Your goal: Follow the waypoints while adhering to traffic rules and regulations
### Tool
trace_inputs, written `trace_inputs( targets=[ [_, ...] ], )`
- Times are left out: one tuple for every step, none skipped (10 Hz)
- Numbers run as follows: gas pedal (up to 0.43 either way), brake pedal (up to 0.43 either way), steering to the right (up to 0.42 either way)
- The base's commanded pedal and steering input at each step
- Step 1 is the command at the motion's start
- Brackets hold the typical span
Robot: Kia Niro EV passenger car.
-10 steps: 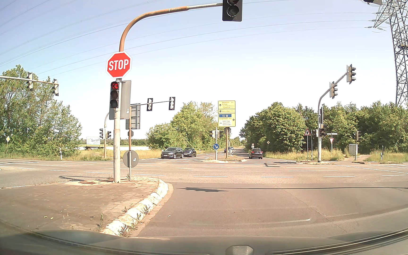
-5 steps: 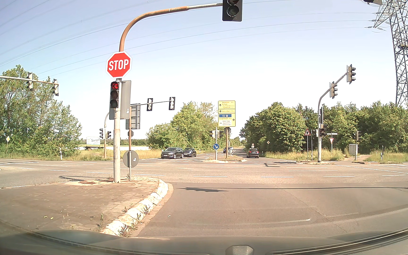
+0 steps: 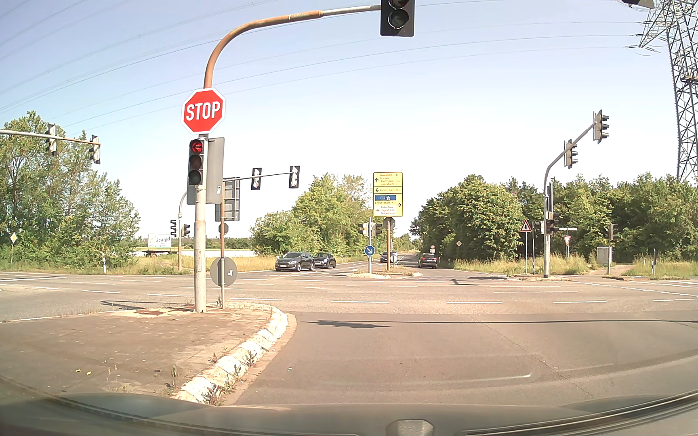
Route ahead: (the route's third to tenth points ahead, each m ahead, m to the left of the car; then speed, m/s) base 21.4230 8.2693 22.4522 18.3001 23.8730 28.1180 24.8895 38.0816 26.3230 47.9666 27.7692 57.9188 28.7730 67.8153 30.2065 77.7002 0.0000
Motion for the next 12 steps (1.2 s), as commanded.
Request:
trace_inputs(
  targets=[
    [0.0,0.262,0.0],
    [0.0,0.262,0.0],
    [0.0,0.262,0.0],
    [0.0,0.262,0.0],
    [0.0,0.262,0.0],
    [0.0,0.262,0.0],
    [0.0,0.262,0.0],
    [0.0,0.262,0.0],
    [0.0,0.262,0.001],
    [0.0,0.262,0.0],
    [0.0,0.262,0.001],
    [0.0,0.262,0.001]
  ],
)
